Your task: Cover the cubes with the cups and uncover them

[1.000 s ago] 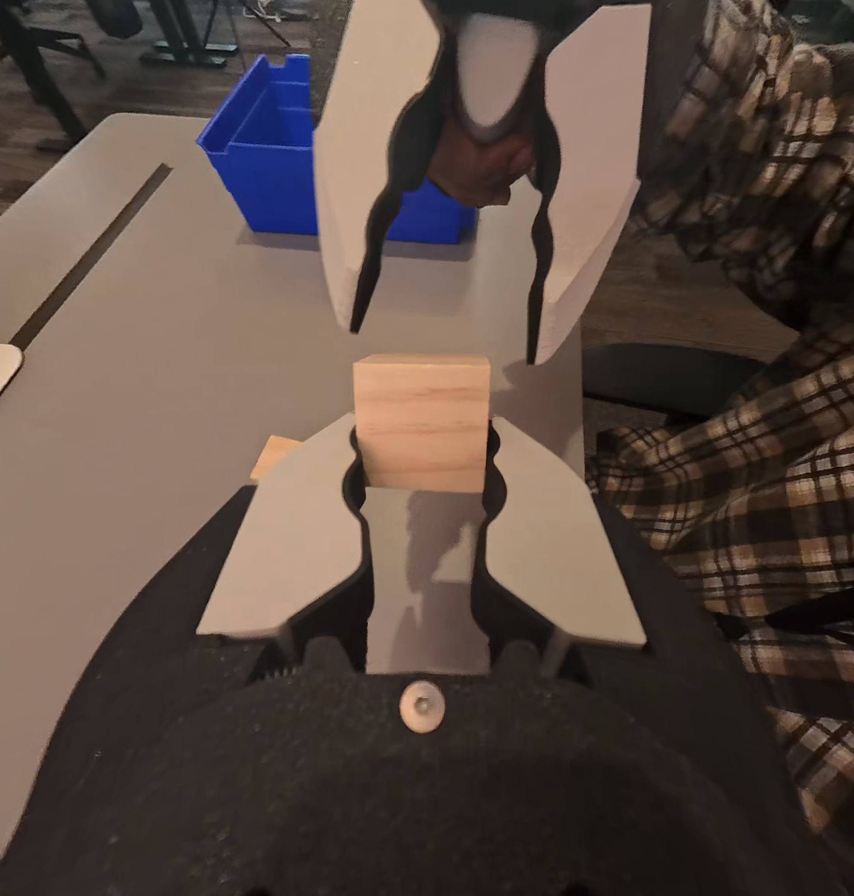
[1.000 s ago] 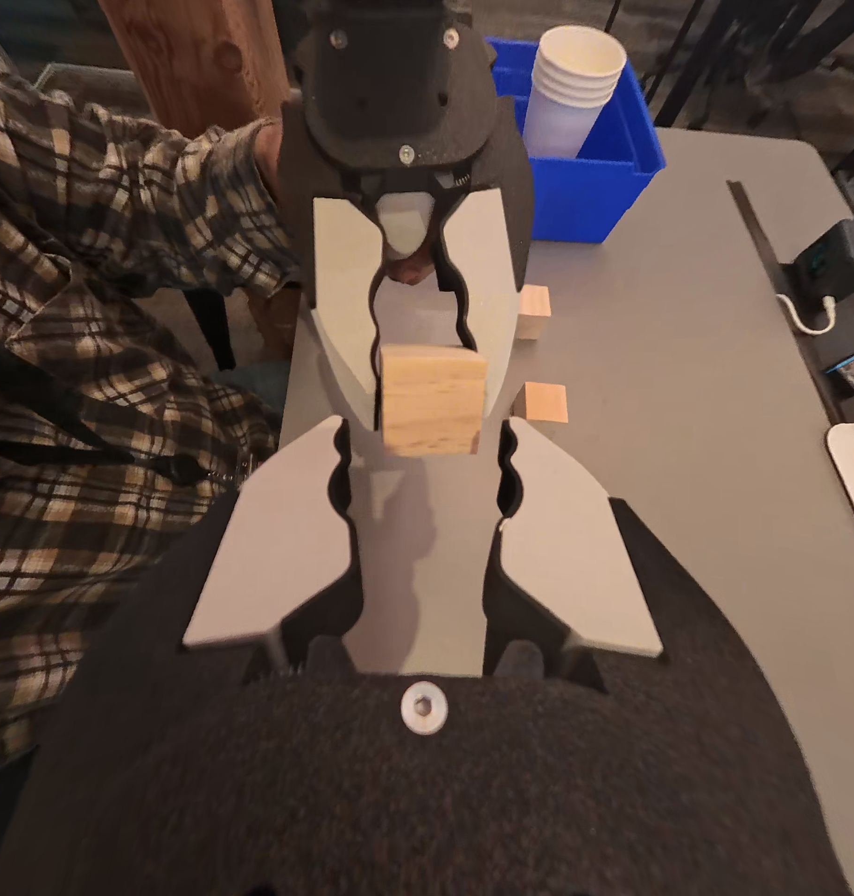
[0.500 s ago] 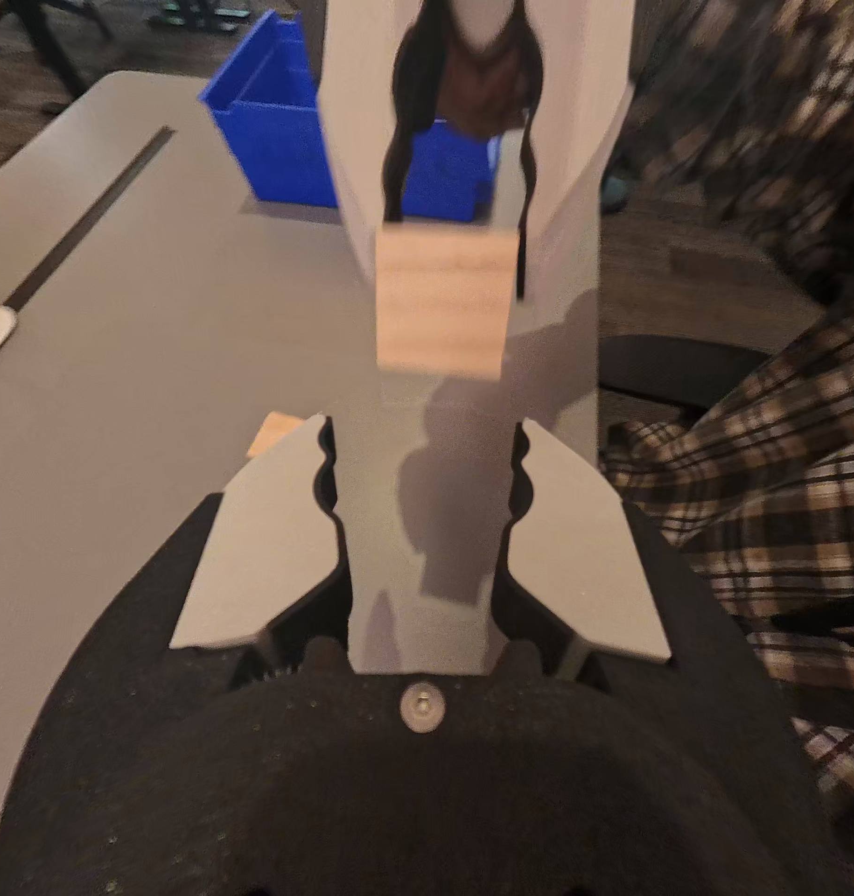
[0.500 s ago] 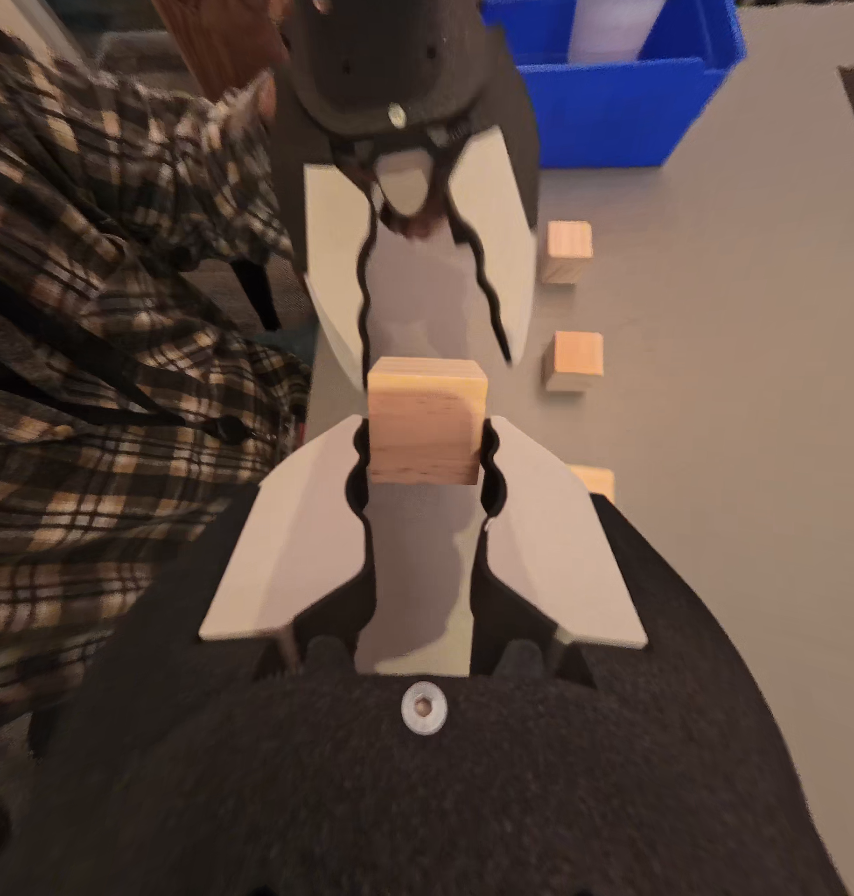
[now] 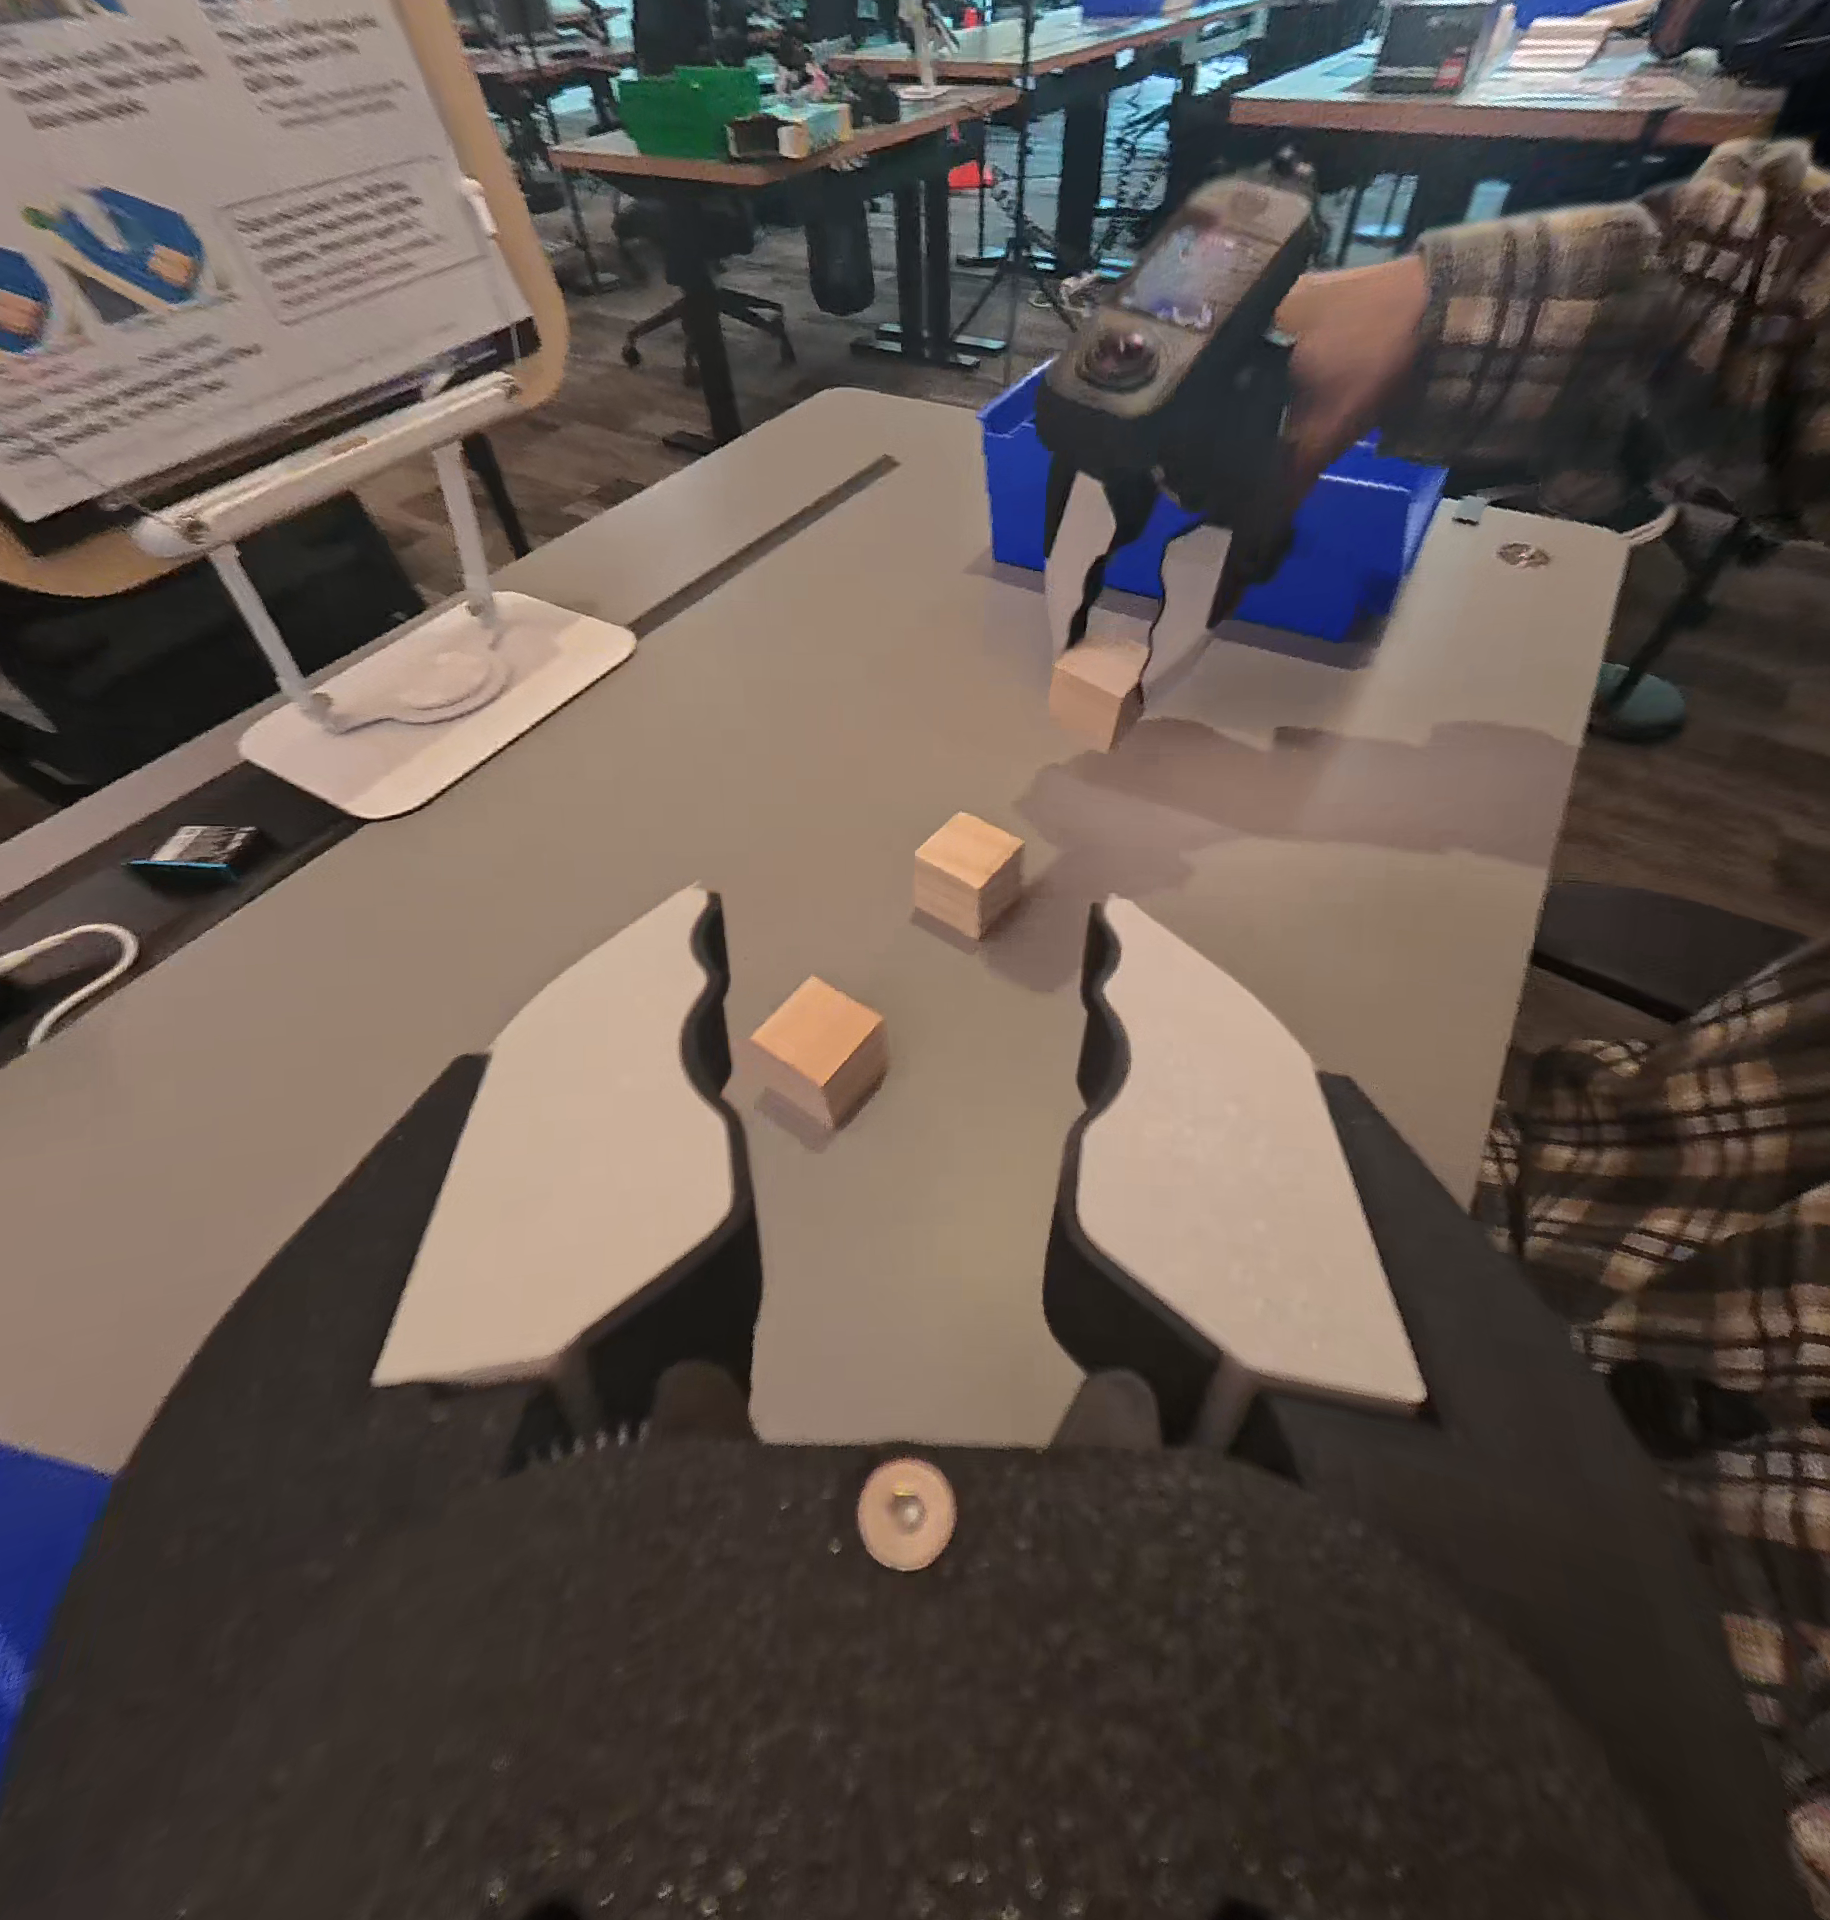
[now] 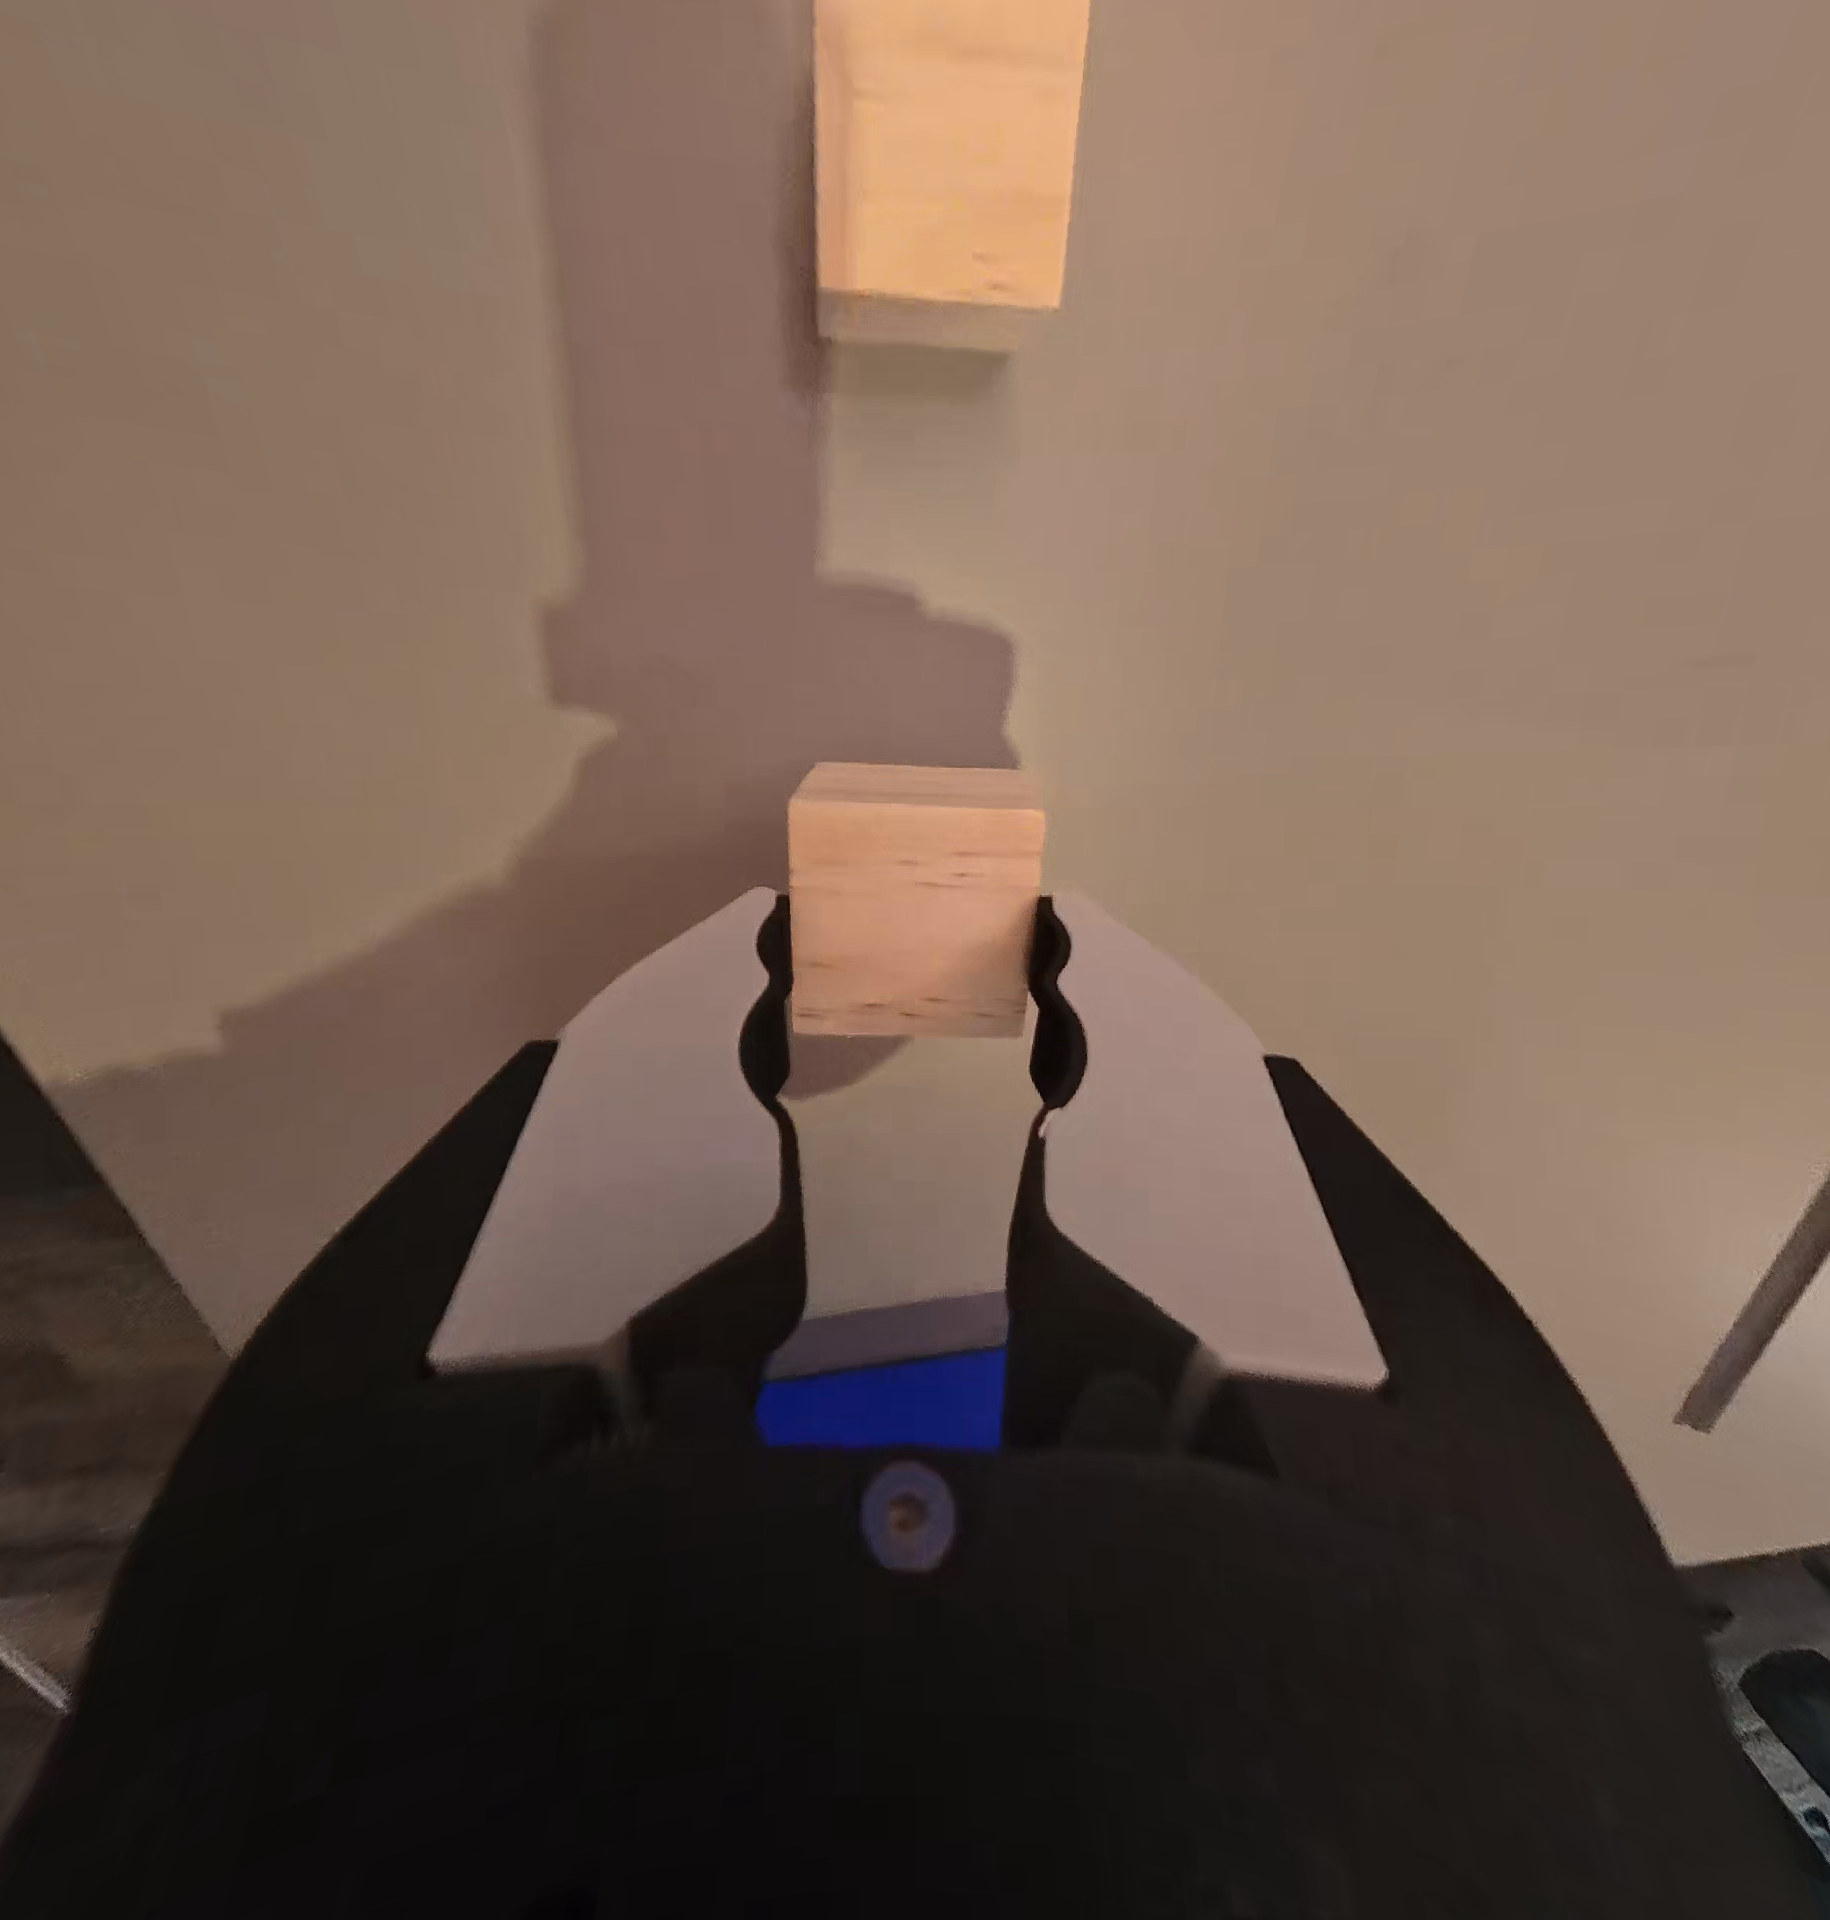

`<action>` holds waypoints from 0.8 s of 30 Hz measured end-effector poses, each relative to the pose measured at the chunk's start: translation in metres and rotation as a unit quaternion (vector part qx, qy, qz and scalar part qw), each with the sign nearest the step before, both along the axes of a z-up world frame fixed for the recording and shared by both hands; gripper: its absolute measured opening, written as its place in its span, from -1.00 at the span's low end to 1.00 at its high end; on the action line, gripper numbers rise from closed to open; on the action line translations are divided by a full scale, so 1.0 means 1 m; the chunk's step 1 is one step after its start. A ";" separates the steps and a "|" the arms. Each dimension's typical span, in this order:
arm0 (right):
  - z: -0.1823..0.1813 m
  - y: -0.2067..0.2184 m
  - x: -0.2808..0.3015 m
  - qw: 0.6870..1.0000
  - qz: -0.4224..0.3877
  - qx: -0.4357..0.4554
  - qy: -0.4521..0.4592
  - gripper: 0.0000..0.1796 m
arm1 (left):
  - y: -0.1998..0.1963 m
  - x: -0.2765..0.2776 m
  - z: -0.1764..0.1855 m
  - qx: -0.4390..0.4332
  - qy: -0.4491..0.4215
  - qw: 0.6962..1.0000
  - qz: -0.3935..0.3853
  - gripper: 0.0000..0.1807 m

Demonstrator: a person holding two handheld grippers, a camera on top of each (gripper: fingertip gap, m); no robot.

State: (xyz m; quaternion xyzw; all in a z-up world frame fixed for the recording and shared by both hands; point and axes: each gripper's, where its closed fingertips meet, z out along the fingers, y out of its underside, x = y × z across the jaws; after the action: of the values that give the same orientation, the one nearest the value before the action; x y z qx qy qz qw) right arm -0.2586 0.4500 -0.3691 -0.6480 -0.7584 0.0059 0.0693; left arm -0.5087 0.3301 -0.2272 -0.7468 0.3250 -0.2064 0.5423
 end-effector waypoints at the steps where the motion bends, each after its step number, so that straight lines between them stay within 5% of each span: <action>1: -0.005 0.002 0.000 1.000 0.001 -0.003 -0.004 -0.52 | 0.000 -0.004 0.000 0.001 0.003 1.000 0.005 -0.28; 21: -0.045 0.014 0.003 0.998 0.007 -0.053 -0.010 -0.50 | 0.011 -0.024 -0.010 -0.010 0.019 0.999 0.039 -0.29; 24: -0.037 0.016 0.002 0.999 0.007 -0.043 0.007 -0.08 | 0.011 -0.030 -0.007 -0.005 0.013 0.999 0.048 -0.27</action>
State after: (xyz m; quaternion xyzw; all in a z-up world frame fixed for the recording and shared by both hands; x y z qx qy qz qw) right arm -0.2569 0.4664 -0.4060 -0.6448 -0.7617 0.0432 0.0463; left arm -0.5385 0.3415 -0.2340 -0.7667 0.2946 -0.1719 0.5439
